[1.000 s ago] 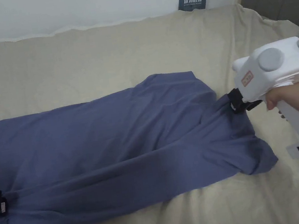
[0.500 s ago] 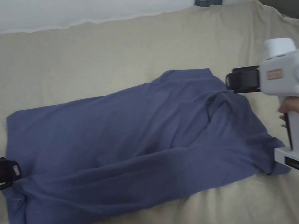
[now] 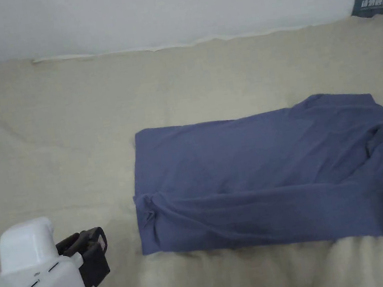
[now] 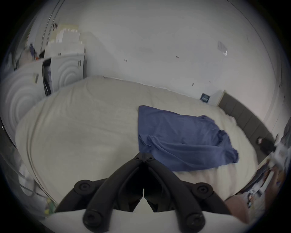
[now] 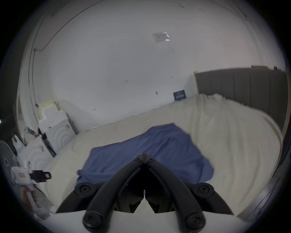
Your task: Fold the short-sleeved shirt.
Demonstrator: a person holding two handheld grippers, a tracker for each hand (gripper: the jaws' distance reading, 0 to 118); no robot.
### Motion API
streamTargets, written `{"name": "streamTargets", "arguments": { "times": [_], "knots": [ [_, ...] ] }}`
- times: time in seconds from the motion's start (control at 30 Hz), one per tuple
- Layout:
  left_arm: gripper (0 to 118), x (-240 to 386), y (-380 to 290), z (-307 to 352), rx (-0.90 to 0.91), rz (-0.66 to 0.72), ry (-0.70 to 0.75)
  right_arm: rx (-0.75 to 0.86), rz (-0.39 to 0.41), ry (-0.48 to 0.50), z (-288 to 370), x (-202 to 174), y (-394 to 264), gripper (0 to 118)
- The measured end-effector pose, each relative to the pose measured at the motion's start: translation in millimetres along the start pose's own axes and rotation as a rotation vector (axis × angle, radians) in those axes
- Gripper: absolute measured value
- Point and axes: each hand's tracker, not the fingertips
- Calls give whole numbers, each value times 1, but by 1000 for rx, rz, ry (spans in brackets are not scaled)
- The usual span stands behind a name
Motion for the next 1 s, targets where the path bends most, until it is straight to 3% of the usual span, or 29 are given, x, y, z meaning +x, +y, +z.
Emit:
{"name": "streamTargets", "arguments": {
  "times": [0.03,0.17,0.33,0.4,0.43,0.47,0.53,0.6,0.7,0.8,0.93,1.0],
  "knots": [
    [0,0,-2,3,8,-1,21,2,-16,4,2,0,-4,0],
    [0,4,23,-2,47,-50,48,-41,66,-31,6,-10,-11,0],
    [0,1,59,-109,-504,-32,-122,-84,76,25,3,-16,-7,0],
    [0,7,57,-144,-568,-70,-48,-92,61,43,2,-16,-9,0],
    [10,9,56,-157,-574,-115,-8,-95,53,48,2,-15,-10,0],
    [39,11,55,-169,-591,-139,19,-99,44,55,1,-14,-8,0],
    [116,11,52,-188,-636,-128,30,-109,35,63,0,-11,-10,0],
    [118,13,50,-202,-638,-110,53,-122,29,71,-2,-9,-11,0],
    [118,24,40,-215,-678,-193,185,-142,42,71,-5,-5,-15,0],
    [118,27,30,-223,-732,-270,211,-160,55,69,-10,-1,-15,0],
    [118,31,36,-226,-748,-265,229,-174,53,70,-14,2,-15,0],
    [108,36,39,-220,-751,-280,230,-178,45,72,-16,2,-14,0]
  ]
}}
